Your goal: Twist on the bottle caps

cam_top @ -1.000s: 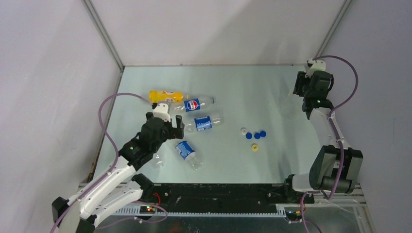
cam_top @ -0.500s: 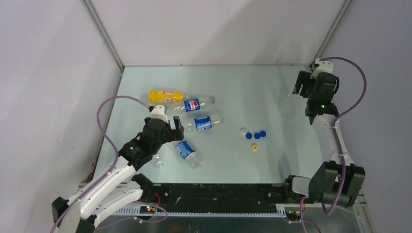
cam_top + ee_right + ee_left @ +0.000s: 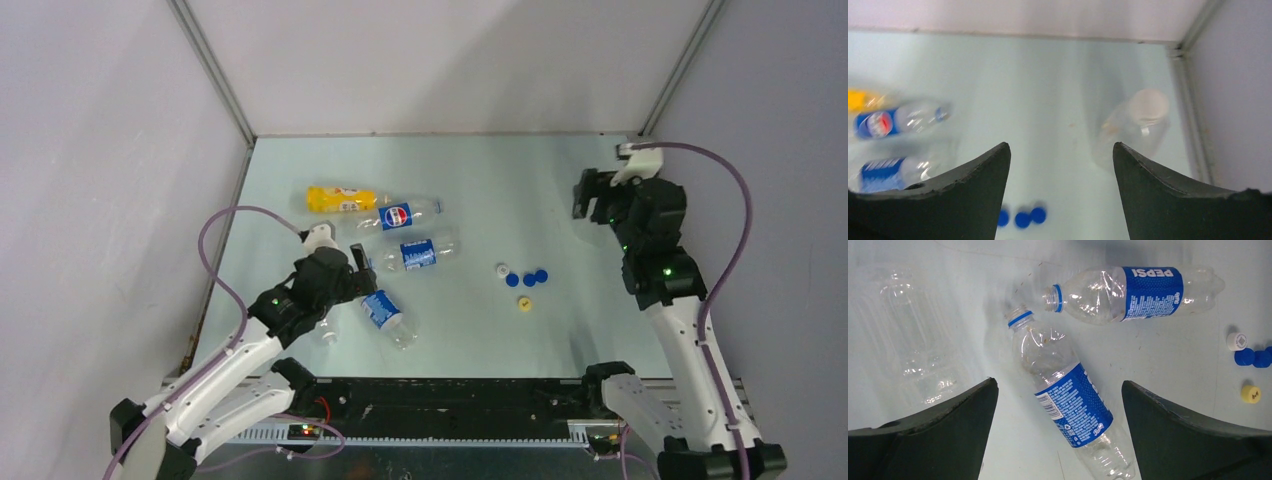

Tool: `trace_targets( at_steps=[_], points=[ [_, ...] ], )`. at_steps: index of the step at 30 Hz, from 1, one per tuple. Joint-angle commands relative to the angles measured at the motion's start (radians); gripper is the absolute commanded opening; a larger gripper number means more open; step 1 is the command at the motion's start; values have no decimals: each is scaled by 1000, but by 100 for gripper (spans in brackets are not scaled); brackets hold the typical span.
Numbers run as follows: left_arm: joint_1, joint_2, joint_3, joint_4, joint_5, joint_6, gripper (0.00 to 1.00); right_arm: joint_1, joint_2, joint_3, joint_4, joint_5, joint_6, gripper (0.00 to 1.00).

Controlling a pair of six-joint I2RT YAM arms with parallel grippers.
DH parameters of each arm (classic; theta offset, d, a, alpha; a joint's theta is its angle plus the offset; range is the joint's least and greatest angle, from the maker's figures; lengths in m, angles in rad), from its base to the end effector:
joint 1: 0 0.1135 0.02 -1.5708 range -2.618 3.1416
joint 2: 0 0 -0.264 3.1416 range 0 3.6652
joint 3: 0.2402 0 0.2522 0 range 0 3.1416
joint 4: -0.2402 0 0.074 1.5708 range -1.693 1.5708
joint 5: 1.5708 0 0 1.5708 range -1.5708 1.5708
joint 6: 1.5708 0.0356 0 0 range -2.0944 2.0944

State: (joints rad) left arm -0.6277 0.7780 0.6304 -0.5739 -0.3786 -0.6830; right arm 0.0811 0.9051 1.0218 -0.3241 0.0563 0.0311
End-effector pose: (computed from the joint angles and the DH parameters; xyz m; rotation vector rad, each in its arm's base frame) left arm 0.1400 -0.0854 0.2514 -0.2556 2.2314 -0.2767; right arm 0.2000 0.0142 0.3867 -0.0038 1.7780 0.0309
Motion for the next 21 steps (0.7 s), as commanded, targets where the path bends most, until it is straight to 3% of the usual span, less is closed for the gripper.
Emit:
trace_targets(
  at_steps=[1, 7, 21],
  points=[
    [4, 25, 46, -18, -21, -101, 100, 172, -22, 5, -168, 37, 22, 76],
    [3, 43, 38, -9, 0, -124, 100, 351, 73, 6, -348, 57, 109, 75],
    [3, 64, -9, 23, 17, -172, 100, 376, 432, -32, -330, -45, 153, 65]
  ],
)
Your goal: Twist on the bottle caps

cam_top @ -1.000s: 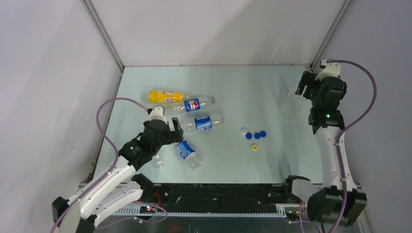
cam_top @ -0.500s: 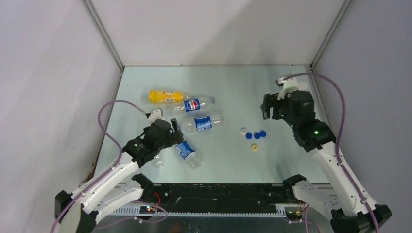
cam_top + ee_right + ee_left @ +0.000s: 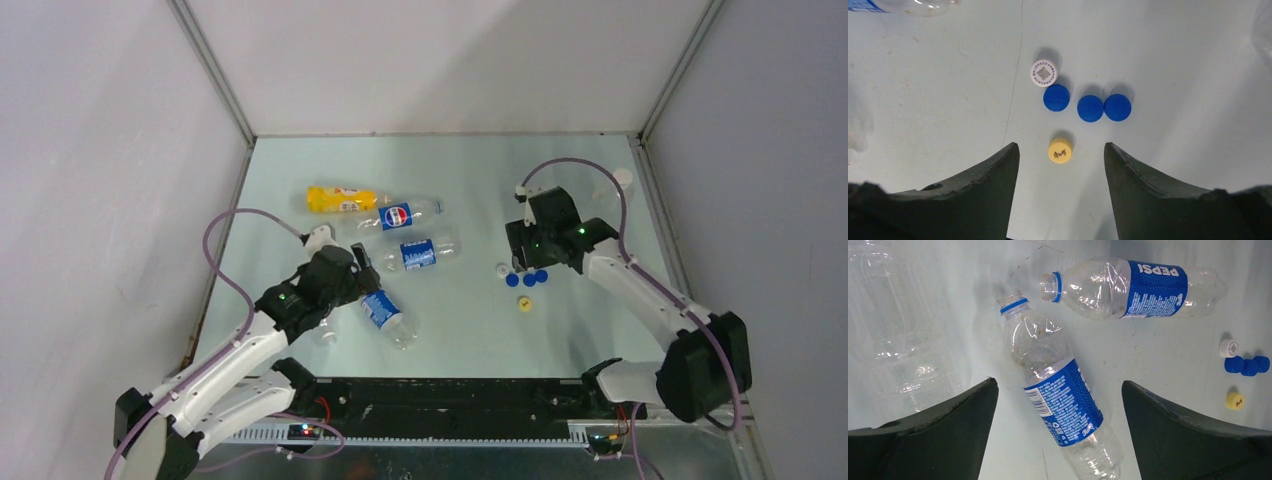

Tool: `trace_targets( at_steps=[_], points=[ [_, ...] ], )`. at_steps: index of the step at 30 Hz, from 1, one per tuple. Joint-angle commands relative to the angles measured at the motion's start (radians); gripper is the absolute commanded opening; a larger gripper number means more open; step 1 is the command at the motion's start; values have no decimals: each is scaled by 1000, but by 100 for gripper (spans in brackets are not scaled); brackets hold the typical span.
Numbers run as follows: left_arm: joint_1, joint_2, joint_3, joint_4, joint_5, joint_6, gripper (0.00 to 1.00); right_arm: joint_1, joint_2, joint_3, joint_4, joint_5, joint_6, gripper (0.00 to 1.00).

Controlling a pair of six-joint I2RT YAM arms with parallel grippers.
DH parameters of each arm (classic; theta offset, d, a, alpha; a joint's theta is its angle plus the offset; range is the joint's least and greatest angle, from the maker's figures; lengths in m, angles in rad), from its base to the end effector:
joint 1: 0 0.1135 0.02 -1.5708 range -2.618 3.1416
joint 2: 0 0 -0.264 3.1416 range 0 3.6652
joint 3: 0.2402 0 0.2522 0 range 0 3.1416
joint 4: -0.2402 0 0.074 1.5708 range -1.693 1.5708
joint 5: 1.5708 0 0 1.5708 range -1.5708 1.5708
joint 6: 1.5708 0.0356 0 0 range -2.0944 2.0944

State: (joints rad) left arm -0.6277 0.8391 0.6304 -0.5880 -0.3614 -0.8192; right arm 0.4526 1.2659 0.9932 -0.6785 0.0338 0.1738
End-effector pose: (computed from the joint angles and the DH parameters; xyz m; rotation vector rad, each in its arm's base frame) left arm 0.1456 -0.0901 0.2411 -0.3932 2.2898 -0.3079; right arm 0.2312 0.1111 0.2679 -0.3385 2.5114 0.2092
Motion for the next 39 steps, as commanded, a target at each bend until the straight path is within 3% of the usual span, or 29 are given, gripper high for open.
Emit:
trace_targets(
  at_steps=[1, 13, 39],
  points=[
    [3, 4, -13, 40, 2, -40, 100, 5, 88, -3, 29, -39, 5, 62],
    [3, 19, -14, 31, -11, -51, 99, 6, 294, -2, 117, -100, -20, 50],
    [4, 61, -15, 44, -1, -49, 98, 21, 475, 40, 168, -6, -20, 45]
  ],
)
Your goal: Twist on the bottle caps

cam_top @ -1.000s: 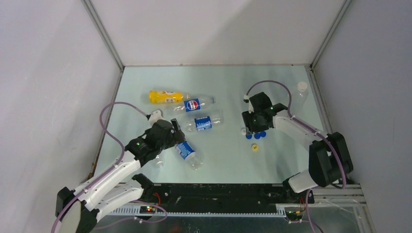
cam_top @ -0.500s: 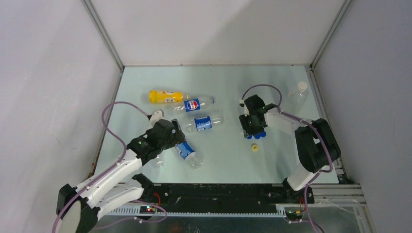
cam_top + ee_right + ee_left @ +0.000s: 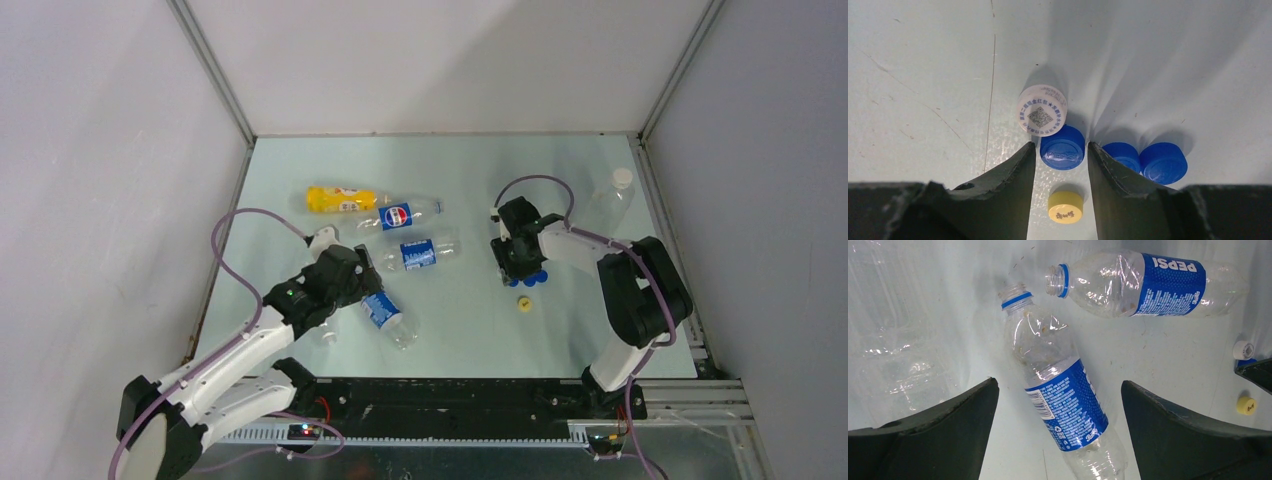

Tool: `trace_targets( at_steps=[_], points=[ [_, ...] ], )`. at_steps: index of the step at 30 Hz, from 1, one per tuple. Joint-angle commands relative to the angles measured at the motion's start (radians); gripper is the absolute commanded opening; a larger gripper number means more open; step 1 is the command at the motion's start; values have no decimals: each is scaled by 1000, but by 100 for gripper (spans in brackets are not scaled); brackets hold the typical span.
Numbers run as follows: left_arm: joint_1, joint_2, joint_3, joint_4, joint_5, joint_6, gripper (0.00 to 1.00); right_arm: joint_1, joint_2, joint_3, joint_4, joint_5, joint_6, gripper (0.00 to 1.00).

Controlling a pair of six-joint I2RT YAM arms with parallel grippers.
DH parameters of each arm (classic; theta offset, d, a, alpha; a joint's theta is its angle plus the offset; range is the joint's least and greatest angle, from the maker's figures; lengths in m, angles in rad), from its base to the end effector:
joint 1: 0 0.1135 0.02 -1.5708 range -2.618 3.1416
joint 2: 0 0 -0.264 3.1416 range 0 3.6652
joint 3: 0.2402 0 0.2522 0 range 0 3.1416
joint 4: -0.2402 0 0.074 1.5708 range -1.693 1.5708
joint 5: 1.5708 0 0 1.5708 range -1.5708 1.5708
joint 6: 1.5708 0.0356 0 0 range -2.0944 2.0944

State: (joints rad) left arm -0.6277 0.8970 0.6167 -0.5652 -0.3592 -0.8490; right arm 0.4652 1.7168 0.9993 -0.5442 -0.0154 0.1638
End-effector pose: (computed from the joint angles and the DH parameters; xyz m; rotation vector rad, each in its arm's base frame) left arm 0.1518 -0.0947 0.2294 -0.4221 2.3272 -0.2858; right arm 0.2820 0.1421 0.1544 -0.4309 2.8154 0.1581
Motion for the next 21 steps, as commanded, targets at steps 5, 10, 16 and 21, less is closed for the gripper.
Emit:
trace_targets(
  at_steps=[5, 10, 16, 21],
  points=[
    [4, 10, -2, 16, -5, -28, 98, 19, 31, 57, 12, 55, -12, 43],
    [3, 15, -6, 9, -11, -43, 97, 24, 26, 58, -4, 45, -12, 35],
    [3, 49, 4, -1, -6, -61, 97, 39, -10, 59, -37, 13, -13, 23],
    [3, 124, 35, -35, -9, -110, 97, 66, -88, 59, -73, -23, -23, 19]
  ],
)
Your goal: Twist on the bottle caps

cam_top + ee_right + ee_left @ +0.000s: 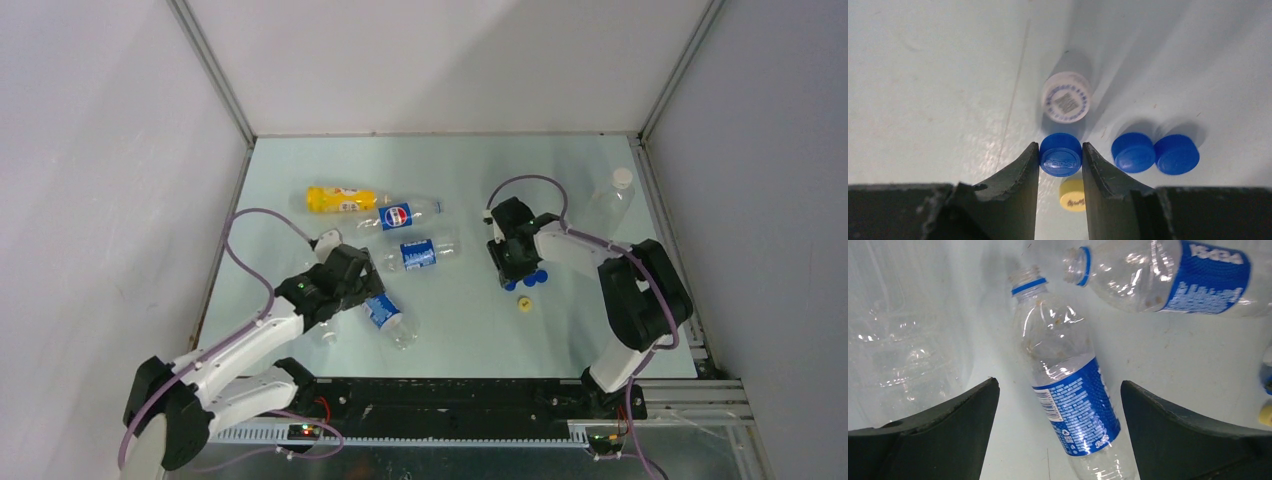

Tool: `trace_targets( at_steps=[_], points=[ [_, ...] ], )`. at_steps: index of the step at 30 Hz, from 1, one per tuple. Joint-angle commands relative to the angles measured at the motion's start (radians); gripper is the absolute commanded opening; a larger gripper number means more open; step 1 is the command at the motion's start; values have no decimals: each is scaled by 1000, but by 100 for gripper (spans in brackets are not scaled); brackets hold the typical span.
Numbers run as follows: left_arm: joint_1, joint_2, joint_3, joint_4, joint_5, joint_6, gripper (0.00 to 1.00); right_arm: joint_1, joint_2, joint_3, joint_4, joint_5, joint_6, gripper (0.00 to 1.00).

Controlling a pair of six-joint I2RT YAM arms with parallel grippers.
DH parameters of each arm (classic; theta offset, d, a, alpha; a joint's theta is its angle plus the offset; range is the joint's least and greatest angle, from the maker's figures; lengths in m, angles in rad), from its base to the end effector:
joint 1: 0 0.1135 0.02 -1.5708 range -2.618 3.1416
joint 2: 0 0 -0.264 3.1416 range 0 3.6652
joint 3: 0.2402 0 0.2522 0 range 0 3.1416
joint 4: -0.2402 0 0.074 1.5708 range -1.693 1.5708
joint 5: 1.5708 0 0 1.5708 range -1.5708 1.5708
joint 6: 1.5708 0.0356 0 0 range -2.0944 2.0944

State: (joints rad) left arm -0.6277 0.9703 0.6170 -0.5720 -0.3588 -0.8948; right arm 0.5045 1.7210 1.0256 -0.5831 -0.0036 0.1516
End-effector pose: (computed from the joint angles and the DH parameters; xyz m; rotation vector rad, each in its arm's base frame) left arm 0.1579 -0.0991 0.2171 -0.4688 2.3845 -0.2412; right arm 0.2780 0.1536 0.1587 -0.5032 2.8181 0.1406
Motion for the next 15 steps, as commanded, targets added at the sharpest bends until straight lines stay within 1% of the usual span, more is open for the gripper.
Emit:
trace_targets(
  at_steps=[1, 7, 11, 15],
  points=[
    [4, 62, 41, -47, -12, -74, 97, 31, -104, 33, -44, -39, -15, 19],
    [2, 142, 64, -56, 43, -160, 95, 65, -227, 22, -62, -63, -21, 18],
    [-1, 188, 54, -26, 71, -215, 94, 85, -279, 13, -68, -76, -27, 17],
    [-29, 243, 69, -23, 74, -247, 93, 101, -319, -9, -56, -97, -24, 17]
  ],
)
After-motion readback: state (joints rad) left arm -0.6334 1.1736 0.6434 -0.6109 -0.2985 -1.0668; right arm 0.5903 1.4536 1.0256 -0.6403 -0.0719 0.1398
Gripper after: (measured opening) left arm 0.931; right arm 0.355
